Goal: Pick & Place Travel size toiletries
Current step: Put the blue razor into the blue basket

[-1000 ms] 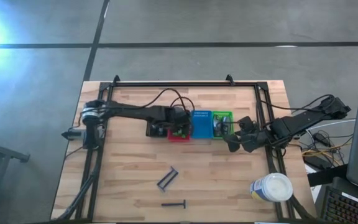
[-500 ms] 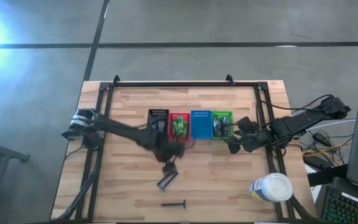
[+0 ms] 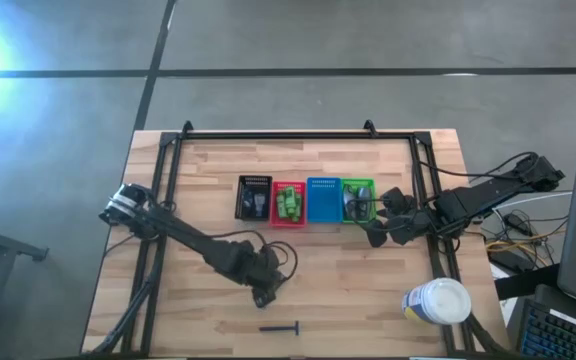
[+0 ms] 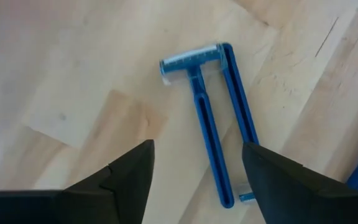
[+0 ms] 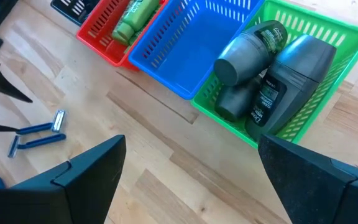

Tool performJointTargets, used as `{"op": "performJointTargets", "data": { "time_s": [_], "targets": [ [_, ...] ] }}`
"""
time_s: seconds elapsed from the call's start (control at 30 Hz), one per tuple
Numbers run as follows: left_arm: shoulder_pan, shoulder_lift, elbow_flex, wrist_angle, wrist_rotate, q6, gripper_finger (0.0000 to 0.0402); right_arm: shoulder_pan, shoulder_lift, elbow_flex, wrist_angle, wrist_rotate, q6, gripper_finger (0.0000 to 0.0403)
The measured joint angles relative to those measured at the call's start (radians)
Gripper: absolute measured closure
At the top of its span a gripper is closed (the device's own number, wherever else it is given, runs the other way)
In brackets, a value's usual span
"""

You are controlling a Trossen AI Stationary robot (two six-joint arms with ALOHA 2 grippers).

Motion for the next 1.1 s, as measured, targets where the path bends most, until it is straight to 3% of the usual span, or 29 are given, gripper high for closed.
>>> {"op": "performJointTargets", "data": {
  "time_s": [0.27,0.47,0.77,1.0,1.1],
  "targets": [
    [-0.020,0.000,-0.074,0.114,-0.002,-0.035,0.0184,0.000,0.000,0.000,0.000,0.000,0.000,0.0039],
    [-0.033,0.000,-0.080,0.097,0.052,0.147,0.0187,0.002,0.000,0.000,0.010,-0.040,-0.025,0.0039],
    [-0.031,-0.002,-0.104,0.044,0.070,0.420,0.0188,0.031,0.097,0.000,0.390,-0.198,-0.204,0.0039],
    [-0.033,-0.019,-0.137,0.059,0.055,0.438,0.0188,0.031,0.219,0.010,0.419,-0.220,-0.093,0.0039],
    [-0.059,-0.056,-0.188,0.084,0.019,0.447,0.0188,0.035,0.272,0.010,0.530,-0.276,-0.095,0.0039]
  ]
}}
